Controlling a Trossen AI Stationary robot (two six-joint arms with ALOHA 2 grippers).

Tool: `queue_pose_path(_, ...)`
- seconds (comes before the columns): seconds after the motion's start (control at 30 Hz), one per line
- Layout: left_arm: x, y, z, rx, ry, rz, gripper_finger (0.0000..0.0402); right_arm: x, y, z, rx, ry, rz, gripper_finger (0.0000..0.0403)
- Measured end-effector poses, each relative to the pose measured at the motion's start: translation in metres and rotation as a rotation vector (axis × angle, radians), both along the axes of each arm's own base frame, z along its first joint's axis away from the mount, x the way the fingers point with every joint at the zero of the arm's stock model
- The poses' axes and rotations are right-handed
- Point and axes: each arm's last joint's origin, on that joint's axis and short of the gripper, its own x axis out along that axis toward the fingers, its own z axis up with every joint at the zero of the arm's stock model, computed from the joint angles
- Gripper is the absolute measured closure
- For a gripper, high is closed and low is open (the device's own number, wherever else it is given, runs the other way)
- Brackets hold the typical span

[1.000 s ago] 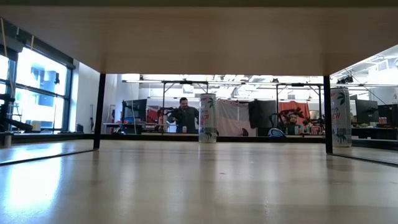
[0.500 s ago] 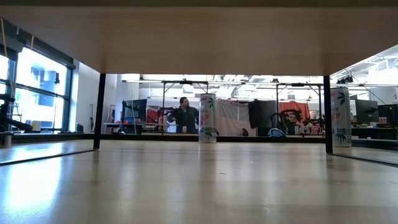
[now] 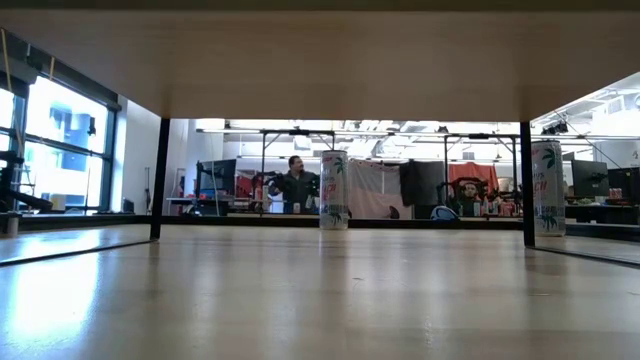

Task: Place canned beverage on shelf
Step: Put the bottom white-pink soda can on the shelf

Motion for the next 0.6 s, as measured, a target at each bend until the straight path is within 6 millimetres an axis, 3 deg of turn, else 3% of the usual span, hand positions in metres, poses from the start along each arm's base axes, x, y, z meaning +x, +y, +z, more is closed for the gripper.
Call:
queue_pose_path(0.2, 0.0, 0.0, 0.001, -0.006, -0.004, 0.0, 0.0071, 0.004, -0.005, -0.006, -0.03, -0.058, -0.02, 0.0281)
queue_pose_path(0.4, 0.0, 0.0, 0.001, -0.007, -0.005, 0.0, 0.0071, 0.012, 0.007, -0.005, 0.031, -0.115, 0.083, 0.0281)
queue_pose_path(0.6, 0.0, 0.0, 0.001, -0.008, -0.006, 0.0, 0.0071, 0.008, 0.005, 0.003, 0.011, -0.028, 0.088, 0.0281)
